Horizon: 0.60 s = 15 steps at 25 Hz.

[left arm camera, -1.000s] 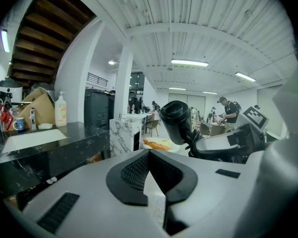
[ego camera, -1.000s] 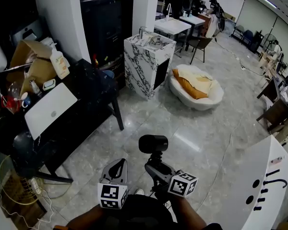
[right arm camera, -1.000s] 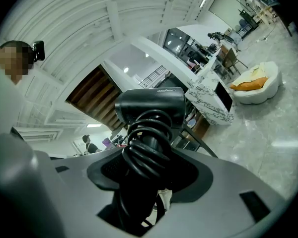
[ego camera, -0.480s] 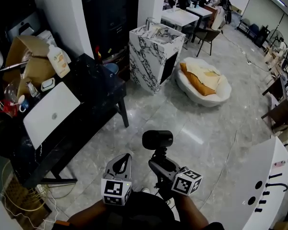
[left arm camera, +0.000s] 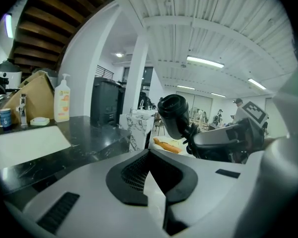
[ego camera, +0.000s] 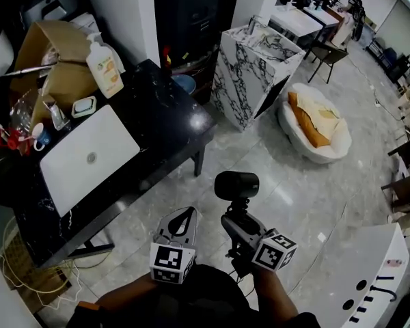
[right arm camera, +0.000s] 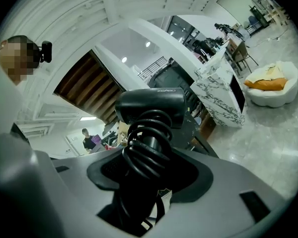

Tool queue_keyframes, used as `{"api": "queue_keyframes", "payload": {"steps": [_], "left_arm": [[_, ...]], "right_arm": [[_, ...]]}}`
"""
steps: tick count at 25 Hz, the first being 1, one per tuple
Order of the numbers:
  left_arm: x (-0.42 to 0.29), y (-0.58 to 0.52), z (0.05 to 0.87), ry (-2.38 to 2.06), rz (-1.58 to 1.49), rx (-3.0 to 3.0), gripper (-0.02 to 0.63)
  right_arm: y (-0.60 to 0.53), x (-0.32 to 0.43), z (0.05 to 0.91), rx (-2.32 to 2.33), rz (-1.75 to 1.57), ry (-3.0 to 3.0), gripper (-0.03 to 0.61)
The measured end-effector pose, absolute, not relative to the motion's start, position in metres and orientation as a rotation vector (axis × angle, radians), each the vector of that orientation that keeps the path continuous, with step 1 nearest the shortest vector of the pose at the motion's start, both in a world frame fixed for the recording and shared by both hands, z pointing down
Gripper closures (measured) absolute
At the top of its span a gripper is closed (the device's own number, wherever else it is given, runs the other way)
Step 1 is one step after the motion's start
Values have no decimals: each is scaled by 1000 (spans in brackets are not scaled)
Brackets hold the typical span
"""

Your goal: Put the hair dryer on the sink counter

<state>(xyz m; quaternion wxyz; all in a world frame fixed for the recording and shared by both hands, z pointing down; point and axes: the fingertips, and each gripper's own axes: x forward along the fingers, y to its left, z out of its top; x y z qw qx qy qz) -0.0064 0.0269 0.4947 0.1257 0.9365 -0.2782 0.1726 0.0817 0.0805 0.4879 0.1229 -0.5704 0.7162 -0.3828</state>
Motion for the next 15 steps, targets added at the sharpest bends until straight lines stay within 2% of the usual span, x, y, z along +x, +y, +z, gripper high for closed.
{"api": "queue_keyframes", "payload": {"steps": [15], "left_arm": [[-50,-81,442,-912,286,2710,604]], "right_arm": [[-32,54,434,-1718,-1037,2213,321]]}}
